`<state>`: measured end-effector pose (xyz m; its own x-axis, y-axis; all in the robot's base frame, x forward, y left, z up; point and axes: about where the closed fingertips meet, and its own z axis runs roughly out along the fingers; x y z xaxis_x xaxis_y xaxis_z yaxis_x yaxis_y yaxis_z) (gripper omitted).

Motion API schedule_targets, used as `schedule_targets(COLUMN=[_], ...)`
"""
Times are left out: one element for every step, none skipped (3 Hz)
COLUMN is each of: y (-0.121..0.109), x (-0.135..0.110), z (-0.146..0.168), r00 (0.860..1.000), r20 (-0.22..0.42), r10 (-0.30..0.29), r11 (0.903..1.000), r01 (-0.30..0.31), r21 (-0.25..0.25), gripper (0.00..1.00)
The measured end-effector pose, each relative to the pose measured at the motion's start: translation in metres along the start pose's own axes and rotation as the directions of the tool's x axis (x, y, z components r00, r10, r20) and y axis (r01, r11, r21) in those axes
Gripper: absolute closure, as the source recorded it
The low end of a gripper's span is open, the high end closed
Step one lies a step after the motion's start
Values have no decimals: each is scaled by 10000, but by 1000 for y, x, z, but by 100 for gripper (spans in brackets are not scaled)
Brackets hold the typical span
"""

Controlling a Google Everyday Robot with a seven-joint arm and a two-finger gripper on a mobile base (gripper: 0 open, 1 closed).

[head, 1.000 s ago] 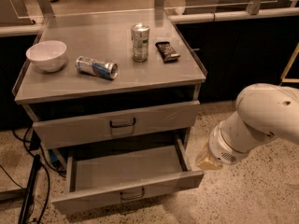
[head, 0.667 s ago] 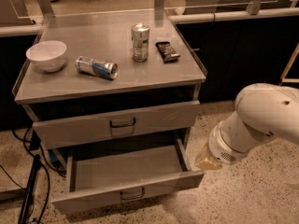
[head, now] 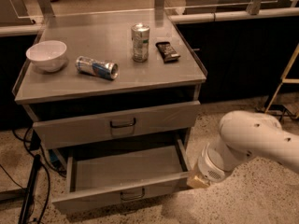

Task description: Close middle drawer

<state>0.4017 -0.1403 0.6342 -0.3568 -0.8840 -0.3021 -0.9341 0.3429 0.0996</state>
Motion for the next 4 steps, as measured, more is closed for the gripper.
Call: schedule_targets(y=[-3, -3, 1, 1], x=[6, 6, 4, -5], z=[54, 54, 77, 119], r00=[9995, 9995, 9979, 9945], r20=[-221, -219, 95, 213], r10=[205, 207, 646, 1022], r11=[9992, 9992, 9944, 9839], r01=[-212, -214, -636, -979], r21=[-329, -331, -843, -1496], gripper=[100, 100, 100, 100])
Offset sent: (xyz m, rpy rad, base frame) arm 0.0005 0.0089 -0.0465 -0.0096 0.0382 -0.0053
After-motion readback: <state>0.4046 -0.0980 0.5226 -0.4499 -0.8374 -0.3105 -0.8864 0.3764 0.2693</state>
